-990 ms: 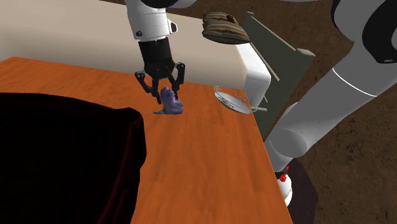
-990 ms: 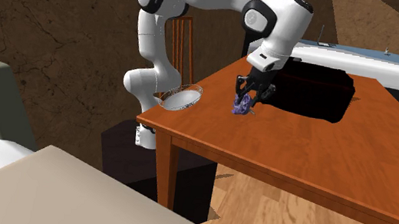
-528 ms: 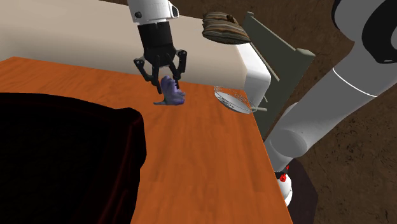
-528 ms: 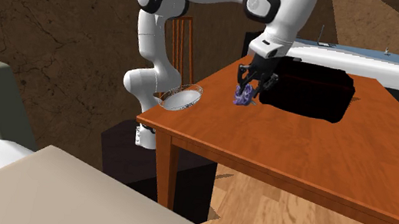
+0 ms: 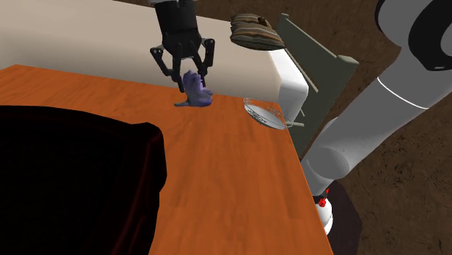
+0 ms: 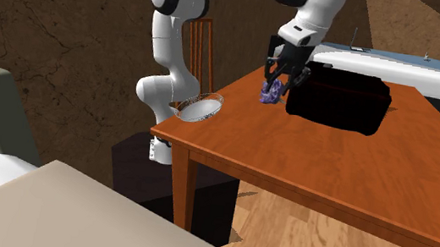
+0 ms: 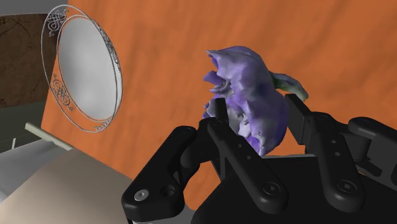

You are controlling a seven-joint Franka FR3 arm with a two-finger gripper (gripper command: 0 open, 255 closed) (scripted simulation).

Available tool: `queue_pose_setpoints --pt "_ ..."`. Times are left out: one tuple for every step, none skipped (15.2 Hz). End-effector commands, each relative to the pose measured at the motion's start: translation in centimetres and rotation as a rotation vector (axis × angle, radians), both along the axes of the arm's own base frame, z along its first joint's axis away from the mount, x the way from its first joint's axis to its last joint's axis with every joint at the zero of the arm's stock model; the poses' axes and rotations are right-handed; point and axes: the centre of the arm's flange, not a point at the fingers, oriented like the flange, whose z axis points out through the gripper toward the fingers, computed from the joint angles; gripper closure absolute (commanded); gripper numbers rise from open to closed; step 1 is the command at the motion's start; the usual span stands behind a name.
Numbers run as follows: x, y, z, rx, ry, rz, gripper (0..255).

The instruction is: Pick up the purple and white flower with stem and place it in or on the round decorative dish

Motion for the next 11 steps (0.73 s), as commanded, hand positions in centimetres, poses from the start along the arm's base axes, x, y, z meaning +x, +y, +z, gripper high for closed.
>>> queue_pose_setpoints --pt "0.2 0.0 1.1 0.000 0.000 0.000 255" --pt "0.2 0.0 1.6 0.000 0.000 0.000 255" --pt "0.2 0.0 2.2 0.000 0.000 0.000 255" --pt "0.2 0.0 2.7 0.000 0.000 0.000 255" --pt "0.2 0.0 3.2 0.000 0.000 0.000 255" --pt "0.2 0.0 3.7 0.000 0.000 0.000 255" --pt "0.2 0.0 4.3 0.000 0.000 0.000 255" --pt "0.2 0.0 4.8 0.000 0.000 0.000 255" --pt "0.2 0.0 5.3 0.000 0.000 0.000 255" --pt "0.2 0.0 5.6 0.000 0.000 0.000 255" --pt "-0.5 -1.1 5.8 0.000 0.000 0.000 255"
